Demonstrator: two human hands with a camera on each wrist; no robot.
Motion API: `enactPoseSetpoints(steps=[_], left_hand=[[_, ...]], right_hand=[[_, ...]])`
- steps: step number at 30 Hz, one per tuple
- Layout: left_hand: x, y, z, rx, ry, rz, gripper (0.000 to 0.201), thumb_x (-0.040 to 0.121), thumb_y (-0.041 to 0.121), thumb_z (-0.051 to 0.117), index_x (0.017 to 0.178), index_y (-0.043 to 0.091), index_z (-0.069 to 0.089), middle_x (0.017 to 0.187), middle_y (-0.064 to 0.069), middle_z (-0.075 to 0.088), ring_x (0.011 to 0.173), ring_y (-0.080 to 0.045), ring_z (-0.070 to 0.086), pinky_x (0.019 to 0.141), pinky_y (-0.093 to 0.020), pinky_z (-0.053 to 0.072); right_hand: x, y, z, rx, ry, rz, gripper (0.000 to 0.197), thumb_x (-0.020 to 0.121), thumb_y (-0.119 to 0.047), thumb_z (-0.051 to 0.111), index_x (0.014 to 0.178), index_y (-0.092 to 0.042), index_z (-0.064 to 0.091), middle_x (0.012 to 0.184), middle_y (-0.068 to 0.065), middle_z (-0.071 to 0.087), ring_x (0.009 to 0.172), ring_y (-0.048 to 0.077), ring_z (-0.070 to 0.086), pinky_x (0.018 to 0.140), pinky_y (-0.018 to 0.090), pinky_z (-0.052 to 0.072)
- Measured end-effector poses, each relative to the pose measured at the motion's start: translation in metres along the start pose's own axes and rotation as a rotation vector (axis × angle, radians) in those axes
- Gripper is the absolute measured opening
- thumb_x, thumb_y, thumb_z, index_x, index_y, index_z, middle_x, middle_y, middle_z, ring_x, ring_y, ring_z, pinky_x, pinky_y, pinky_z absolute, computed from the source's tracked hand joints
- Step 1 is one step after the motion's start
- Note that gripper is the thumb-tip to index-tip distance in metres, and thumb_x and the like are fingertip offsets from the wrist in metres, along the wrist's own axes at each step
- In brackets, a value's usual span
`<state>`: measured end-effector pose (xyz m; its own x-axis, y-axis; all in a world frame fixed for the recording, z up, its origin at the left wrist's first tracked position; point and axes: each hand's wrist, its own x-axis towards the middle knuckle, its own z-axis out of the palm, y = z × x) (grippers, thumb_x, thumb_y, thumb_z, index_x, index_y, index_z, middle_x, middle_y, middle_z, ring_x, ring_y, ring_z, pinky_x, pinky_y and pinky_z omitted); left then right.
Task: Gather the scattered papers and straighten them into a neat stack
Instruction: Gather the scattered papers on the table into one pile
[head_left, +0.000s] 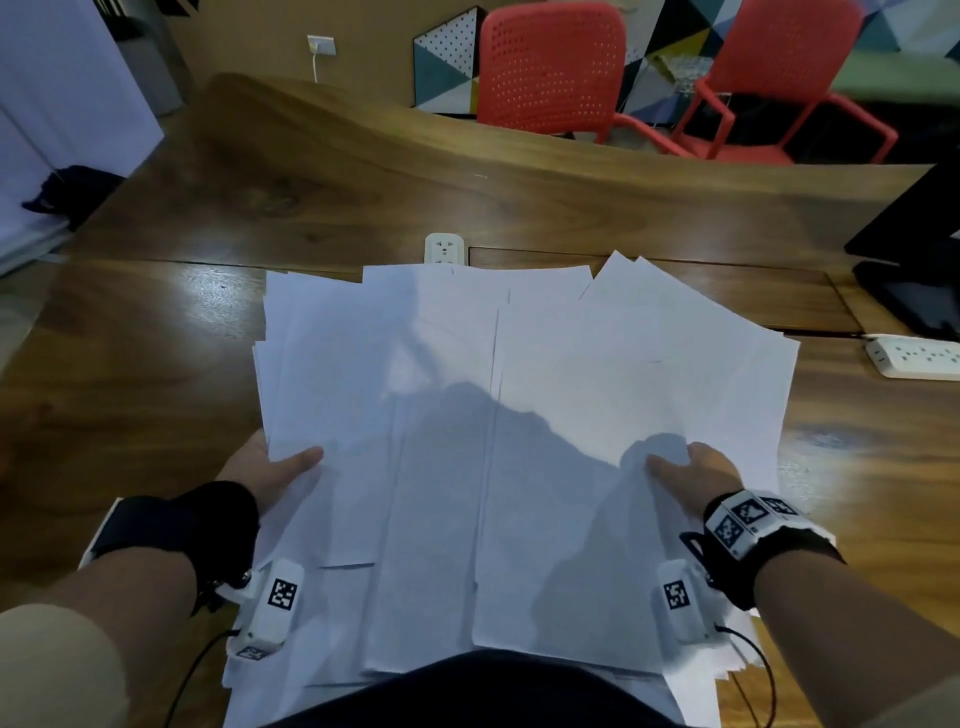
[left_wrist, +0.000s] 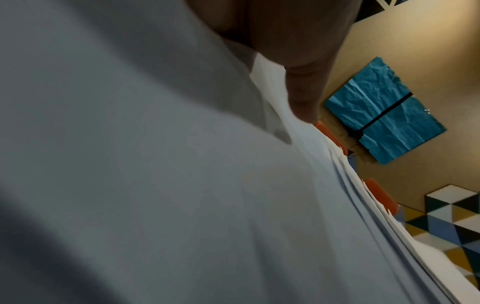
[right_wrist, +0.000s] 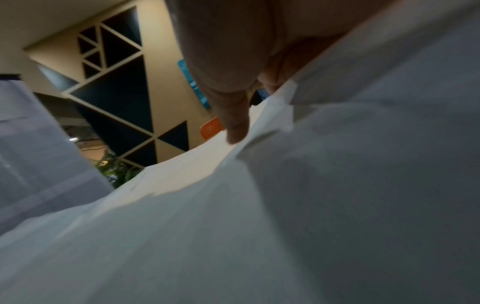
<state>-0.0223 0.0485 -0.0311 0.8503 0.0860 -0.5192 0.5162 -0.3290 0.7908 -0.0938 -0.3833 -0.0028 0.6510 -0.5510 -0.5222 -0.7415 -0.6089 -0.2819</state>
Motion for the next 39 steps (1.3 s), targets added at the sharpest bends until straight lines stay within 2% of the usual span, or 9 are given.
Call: enactPoseSetpoints(steps=[4,8,15,20,24,26,29,32,39], left_hand=[[-0.004,-0.001,-0.002,-0.004,-0.043,0.027,0.065,0.071,0.028,0.077,0.127,0.013,0.048,0.115,-0.01,0.063,0.103,-0.029,0.06,0.087,-0.041,0.046],[-0.002,-0.002,-0.003,-0.065,-0.068,0.013,0.066,0.063,0.019,0.079,0.123,0.009,0.052,0.115,-0.015,0.064,0.101,-0.031,0.061,0.091,-0.046,0.047],[0.015,-0.015,-0.005,-0.031,-0.008,-0.017,0.048,0.076,0.007,0.071,0.12,0.004,0.054,0.121,-0.022,0.062,0.106,-0.038,0.061,0.097,-0.058,0.044],[0.018,-0.018,-0.004,-0.031,0.011,-0.025,0.046,0.076,0.006,0.071,0.119,0.001,0.054,0.118,-0.021,0.063,0.104,-0.038,0.061,0.096,-0.054,0.046],[0.02,-0.019,-0.005,-0.016,0.013,-0.037,0.048,0.074,0.008,0.073,0.118,0.005,0.055,0.117,-0.02,0.064,0.103,-0.038,0.062,0.096,-0.057,0.045],[0.02,-0.018,-0.005,0.003,0.002,-0.031,0.049,0.073,0.009,0.074,0.118,0.004,0.056,0.117,-0.019,0.064,0.104,-0.037,0.062,0.096,-0.056,0.045],[0.017,-0.014,-0.004,0.034,0.0,-0.023,0.052,0.07,0.013,0.077,0.117,0.005,0.057,0.115,-0.016,0.065,0.103,-0.035,0.062,0.096,-0.051,0.047],[0.014,-0.012,-0.004,0.046,0.003,-0.033,0.053,0.069,0.014,0.078,0.116,0.005,0.057,0.112,-0.014,0.066,0.1,-0.033,0.063,0.094,-0.048,0.048],[0.009,-0.006,-0.002,0.052,0.028,-0.039,0.046,0.074,0.01,0.073,0.116,0.004,0.056,0.116,-0.02,0.064,0.102,-0.036,0.061,0.094,-0.047,0.047]], right_hand=[[-0.004,-0.004,0.0,0.08,-0.084,-0.093,0.047,0.081,-0.016,0.065,0.124,-0.002,0.052,0.124,0.019,0.058,0.109,0.032,0.056,0.088,0.035,0.046],[-0.01,-0.019,-0.01,0.268,0.133,-0.029,0.051,0.09,-0.004,0.05,0.139,-0.003,0.038,0.138,0.022,0.049,0.124,0.037,0.048,0.102,0.035,0.037],[-0.008,-0.029,-0.029,0.383,0.498,-0.043,0.022,0.093,-0.008,0.037,0.107,-0.005,0.054,0.091,0.017,0.053,0.086,0.031,0.052,0.077,0.033,0.039],[0.011,-0.017,-0.059,0.536,0.633,0.024,0.009,0.089,-0.015,0.046,0.084,-0.019,0.051,0.085,0.014,0.056,0.079,0.029,0.055,0.069,0.032,0.04],[0.011,-0.018,-0.069,0.584,0.506,0.004,0.016,0.086,-0.014,0.059,0.074,-0.018,0.049,0.092,0.012,0.059,0.083,0.022,0.053,0.074,0.027,0.037],[0.001,-0.027,-0.063,0.486,0.369,-0.064,0.005,0.088,-0.013,0.057,0.085,-0.015,0.053,0.083,0.013,0.056,0.081,0.024,0.051,0.074,0.029,0.036],[-0.002,-0.036,-0.041,0.367,0.231,-0.126,0.02,0.089,-0.007,0.053,0.072,-0.009,0.042,0.065,0.009,0.044,0.075,0.025,0.046,0.069,0.03,0.033],[0.003,-0.038,-0.023,0.267,0.152,-0.116,0.004,0.089,-0.007,0.052,0.091,-0.005,0.05,0.085,0.015,0.054,0.086,0.028,0.051,0.074,0.031,0.037],[0.007,-0.03,-0.029,0.241,0.133,-0.005,0.048,0.09,-0.006,0.049,0.138,-0.008,0.041,0.139,0.019,0.048,0.126,0.037,0.046,0.103,0.039,0.036]])
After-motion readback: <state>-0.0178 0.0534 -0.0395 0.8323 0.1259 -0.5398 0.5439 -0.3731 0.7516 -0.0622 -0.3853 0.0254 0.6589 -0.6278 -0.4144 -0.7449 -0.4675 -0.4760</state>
